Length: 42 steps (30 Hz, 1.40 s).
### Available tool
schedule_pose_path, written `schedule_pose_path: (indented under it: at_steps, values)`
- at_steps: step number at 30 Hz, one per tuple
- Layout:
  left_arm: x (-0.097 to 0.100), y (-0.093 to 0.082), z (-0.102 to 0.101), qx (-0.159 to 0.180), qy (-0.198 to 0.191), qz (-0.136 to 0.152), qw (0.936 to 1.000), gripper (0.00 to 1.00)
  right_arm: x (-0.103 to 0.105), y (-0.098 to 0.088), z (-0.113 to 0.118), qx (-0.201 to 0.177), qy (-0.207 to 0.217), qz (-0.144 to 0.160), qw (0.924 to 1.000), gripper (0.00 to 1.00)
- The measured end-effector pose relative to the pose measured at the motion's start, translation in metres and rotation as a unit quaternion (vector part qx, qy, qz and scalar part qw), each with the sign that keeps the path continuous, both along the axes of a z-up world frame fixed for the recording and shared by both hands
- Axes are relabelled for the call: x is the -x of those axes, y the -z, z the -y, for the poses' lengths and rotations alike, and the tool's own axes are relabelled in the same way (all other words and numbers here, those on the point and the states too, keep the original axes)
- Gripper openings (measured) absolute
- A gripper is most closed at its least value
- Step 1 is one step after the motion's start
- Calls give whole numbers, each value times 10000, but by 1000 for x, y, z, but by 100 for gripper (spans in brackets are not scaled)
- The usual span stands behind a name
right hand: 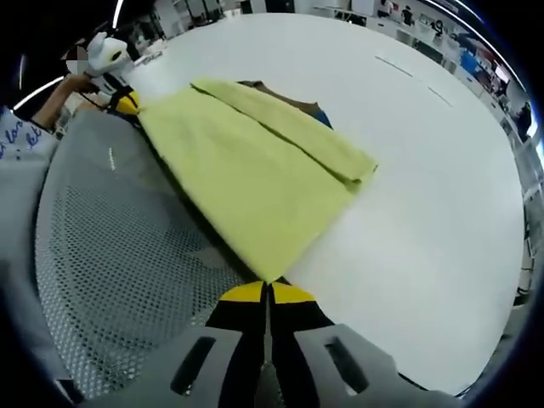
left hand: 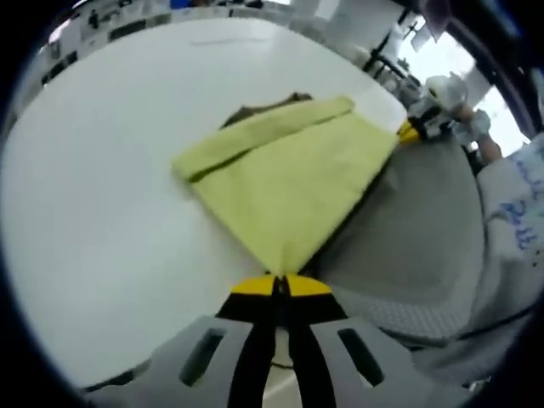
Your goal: Fold the garment on the visible template until the final outline fits inside the template.
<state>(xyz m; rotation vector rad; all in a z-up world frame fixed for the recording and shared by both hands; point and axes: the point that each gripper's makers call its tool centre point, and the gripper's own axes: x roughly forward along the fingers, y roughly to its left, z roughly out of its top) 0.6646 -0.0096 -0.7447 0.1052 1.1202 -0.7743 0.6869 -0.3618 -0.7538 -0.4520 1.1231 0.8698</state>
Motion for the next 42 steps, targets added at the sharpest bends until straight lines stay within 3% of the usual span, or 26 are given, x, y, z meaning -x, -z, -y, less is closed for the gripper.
schedule_pose_path:
  at_steps: [16,42]
  values:
    - [7,21,1,-291,211,-487,9982,0,4,22,3,150,64,-268,9995,1]
    - [7,37,-1,-349,163,-654,9971,0,0,39,4,216,148,-441,9987,1]
